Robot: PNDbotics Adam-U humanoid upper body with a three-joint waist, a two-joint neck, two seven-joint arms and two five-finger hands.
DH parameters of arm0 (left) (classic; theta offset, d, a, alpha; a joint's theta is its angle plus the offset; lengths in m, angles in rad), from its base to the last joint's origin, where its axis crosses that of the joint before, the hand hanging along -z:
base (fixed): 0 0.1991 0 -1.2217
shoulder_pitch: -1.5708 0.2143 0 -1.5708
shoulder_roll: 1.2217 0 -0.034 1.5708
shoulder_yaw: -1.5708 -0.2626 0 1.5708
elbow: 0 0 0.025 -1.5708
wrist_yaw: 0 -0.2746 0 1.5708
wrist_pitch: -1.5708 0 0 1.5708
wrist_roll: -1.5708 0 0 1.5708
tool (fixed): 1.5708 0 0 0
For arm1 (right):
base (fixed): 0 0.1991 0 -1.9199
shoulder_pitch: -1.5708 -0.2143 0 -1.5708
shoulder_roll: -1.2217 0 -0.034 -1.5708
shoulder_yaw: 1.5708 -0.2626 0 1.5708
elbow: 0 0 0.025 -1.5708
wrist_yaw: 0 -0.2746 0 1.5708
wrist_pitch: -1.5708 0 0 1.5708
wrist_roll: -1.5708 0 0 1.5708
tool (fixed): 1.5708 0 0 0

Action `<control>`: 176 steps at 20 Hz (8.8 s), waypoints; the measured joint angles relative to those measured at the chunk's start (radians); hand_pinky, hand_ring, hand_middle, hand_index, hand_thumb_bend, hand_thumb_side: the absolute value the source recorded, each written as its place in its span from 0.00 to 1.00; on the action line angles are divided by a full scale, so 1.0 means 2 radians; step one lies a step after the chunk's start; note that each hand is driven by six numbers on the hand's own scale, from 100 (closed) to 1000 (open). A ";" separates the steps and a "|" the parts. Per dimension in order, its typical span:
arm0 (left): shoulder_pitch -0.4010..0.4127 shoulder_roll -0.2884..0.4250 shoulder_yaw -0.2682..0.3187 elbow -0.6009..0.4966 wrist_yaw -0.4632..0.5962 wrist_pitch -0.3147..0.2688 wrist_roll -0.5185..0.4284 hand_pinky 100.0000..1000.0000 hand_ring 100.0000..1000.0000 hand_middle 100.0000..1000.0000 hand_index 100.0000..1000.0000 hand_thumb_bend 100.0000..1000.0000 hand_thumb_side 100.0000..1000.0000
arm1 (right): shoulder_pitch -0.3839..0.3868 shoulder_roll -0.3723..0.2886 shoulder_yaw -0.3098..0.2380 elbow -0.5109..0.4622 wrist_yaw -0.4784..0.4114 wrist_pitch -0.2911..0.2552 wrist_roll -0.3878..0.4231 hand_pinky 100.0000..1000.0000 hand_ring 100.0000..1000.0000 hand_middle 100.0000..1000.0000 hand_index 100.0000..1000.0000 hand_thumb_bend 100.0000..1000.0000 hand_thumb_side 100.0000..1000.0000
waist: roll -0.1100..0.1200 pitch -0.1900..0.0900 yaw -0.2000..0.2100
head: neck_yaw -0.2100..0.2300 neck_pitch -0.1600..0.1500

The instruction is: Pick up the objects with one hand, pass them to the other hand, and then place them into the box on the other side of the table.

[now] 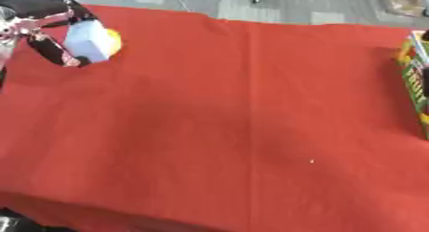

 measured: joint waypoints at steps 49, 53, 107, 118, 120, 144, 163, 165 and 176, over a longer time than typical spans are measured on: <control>-0.067 -0.126 -0.271 -0.227 0.385 0.246 -0.156 0.62 0.53 0.43 0.55 0.00 0.42 | -0.106 0.089 0.114 0.000 0.030 -0.042 0.197 0.85 0.81 0.94 1.00 0.00 0.16 | 0.000 0.000 -0.009 | -0.010 0.005; -0.068 -0.127 -0.272 -0.231 0.383 0.244 -0.158 0.62 0.53 0.43 0.54 0.00 0.43 | -0.106 0.092 0.114 0.000 0.031 -0.035 0.198 0.85 0.81 0.95 1.00 0.00 0.16 | 0.000 0.000 -0.009 | -0.010 0.005; -0.083 -0.148 -0.255 -0.208 0.369 0.223 -0.136 0.62 0.53 0.43 0.54 0.00 0.38 | -0.105 0.101 0.115 -0.001 0.063 -0.015 0.231 0.86 0.82 0.94 1.00 0.00 0.20 | 0.000 0.000 -0.012 | 0.000 0.009; -0.083 -0.147 -0.251 -0.211 0.380 0.242 -0.134 0.62 0.52 0.42 0.53 0.00 0.38 | -0.106 0.101 0.115 -0.003 0.067 -0.013 0.229 0.86 0.82 0.94 1.00 0.00 0.21 | 0.000 0.000 -0.014 | 0.003 0.009; -0.083 -0.147 -0.250 -0.211 0.380 0.243 -0.133 0.62 0.52 0.42 0.53 0.00 0.38 | -0.106 0.101 0.115 -0.003 0.068 -0.012 0.229 0.86 0.82 0.94 1.00 0.00 0.20 | 0.000 0.000 -0.014 | 0.003 0.009; -0.082 -0.162 -0.240 -0.211 0.423 0.288 -0.135 0.61 0.51 0.41 0.53 0.00 0.43 | -0.103 0.105 0.115 -0.003 0.067 0.006 0.164 0.82 0.74 0.77 0.98 0.00 0.15 | 0.000 0.000 -0.010 | 0.004 0.009; -0.088 -0.164 -0.239 -0.227 0.436 0.312 -0.152 0.63 0.55 0.46 0.59 0.00 0.53 | -0.101 0.105 0.115 -0.008 0.054 0.043 0.072 0.70 0.41 0.14 0.68 0.00 0.04 | 0.000 0.001 -0.013 | 0.012 0.009; -0.088 -0.164 -0.238 -0.230 0.438 0.310 -0.155 0.64 0.56 0.47 0.60 0.00 0.61 | -0.101 0.106 0.115 -0.008 0.050 0.048 0.055 0.69 0.39 0.12 0.67 0.00 0.00 | 0.000 0.001 -0.014 | 0.012 0.009; -0.079 -0.126 -0.223 -0.236 0.440 0.274 -0.165 0.69 0.66 0.58 0.70 0.00 0.87 | -0.101 0.103 0.109 -0.009 0.057 0.066 -0.036 0.69 0.38 0.11 0.65 0.00 0.00 | 0.000 0.001 -0.016 | 0.012 0.009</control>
